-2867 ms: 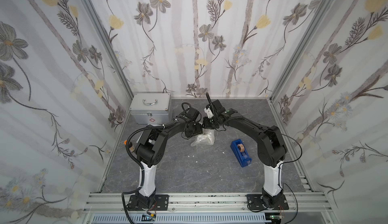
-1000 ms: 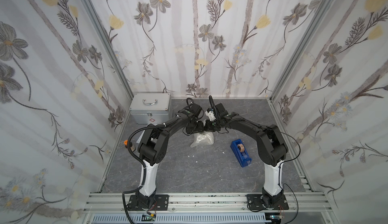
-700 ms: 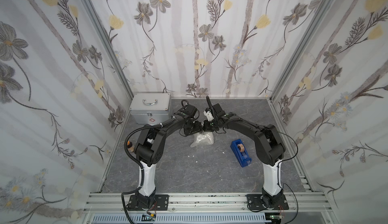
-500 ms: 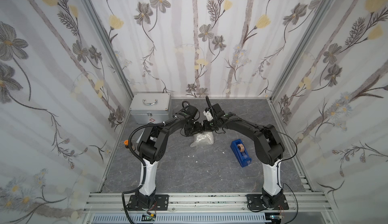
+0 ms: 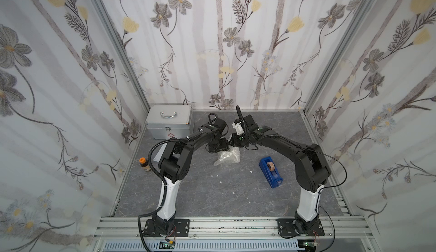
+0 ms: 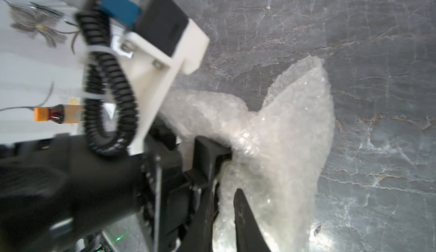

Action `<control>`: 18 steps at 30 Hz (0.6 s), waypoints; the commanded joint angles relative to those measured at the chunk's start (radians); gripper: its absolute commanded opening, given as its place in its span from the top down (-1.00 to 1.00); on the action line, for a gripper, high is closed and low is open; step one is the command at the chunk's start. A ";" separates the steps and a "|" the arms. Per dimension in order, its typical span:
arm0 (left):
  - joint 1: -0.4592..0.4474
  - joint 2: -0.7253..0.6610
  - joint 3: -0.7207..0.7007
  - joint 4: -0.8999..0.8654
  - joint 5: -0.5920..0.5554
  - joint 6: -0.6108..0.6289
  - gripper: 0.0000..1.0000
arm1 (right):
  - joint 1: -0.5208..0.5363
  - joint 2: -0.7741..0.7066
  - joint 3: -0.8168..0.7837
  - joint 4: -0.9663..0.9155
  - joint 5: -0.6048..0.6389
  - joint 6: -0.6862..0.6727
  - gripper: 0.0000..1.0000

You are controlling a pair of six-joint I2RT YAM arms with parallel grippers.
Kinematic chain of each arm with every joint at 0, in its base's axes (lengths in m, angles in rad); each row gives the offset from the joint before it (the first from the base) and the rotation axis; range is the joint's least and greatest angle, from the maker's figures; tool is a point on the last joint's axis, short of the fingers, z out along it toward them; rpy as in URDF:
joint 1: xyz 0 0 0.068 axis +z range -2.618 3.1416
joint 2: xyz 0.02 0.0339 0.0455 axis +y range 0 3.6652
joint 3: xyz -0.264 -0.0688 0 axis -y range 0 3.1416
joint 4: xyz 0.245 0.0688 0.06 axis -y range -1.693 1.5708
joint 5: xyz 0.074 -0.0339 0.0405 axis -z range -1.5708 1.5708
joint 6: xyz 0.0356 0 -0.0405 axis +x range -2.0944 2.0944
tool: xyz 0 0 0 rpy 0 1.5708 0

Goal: Wrap mugs in bubble wrap
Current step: Wrap the mug in bubble wrap.

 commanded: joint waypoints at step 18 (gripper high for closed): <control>-0.003 -0.070 -0.011 0.044 0.042 -0.010 -0.40 | 0.031 0.138 0.073 -0.108 0.014 -0.059 0.99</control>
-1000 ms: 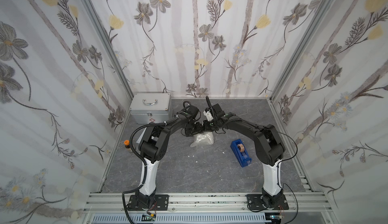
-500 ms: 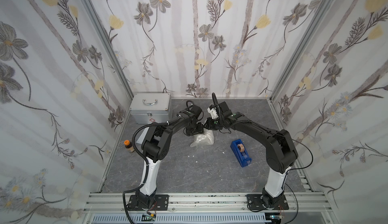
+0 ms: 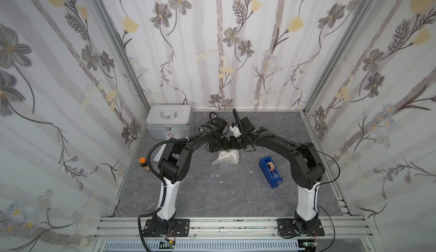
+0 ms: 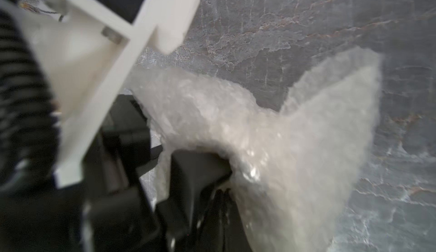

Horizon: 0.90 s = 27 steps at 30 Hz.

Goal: Wrap mugs in bubble wrap
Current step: Wrap the mug in bubble wrap.

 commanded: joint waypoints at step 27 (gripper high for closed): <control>0.133 -0.221 -0.208 0.225 0.216 -0.082 -0.23 | 0.011 0.094 0.147 -0.111 0.033 -0.059 1.00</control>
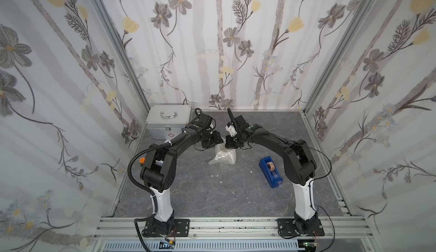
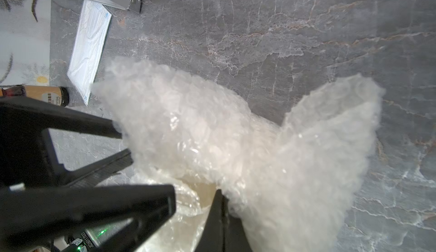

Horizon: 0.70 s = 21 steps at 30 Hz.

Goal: Wrap mugs in bubble wrap
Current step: Wrap the mug in bubble wrap.

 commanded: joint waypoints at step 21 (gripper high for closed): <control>-0.123 -0.023 -0.022 -0.106 -0.173 0.014 0.49 | 0.005 0.058 0.071 -0.014 -0.023 -0.080 1.00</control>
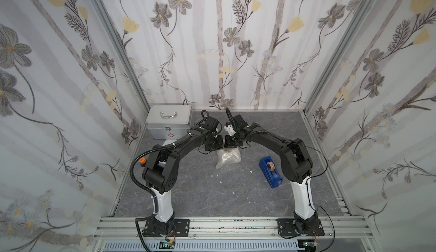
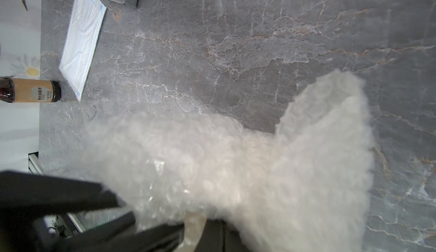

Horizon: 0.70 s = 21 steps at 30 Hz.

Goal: Wrap mugs in bubble wrap
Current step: Wrap the mug in bubble wrap.

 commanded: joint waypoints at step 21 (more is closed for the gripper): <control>-0.083 0.082 0.079 -0.115 -0.210 -0.015 0.39 | -0.021 -0.196 -0.073 0.071 -0.021 0.045 1.00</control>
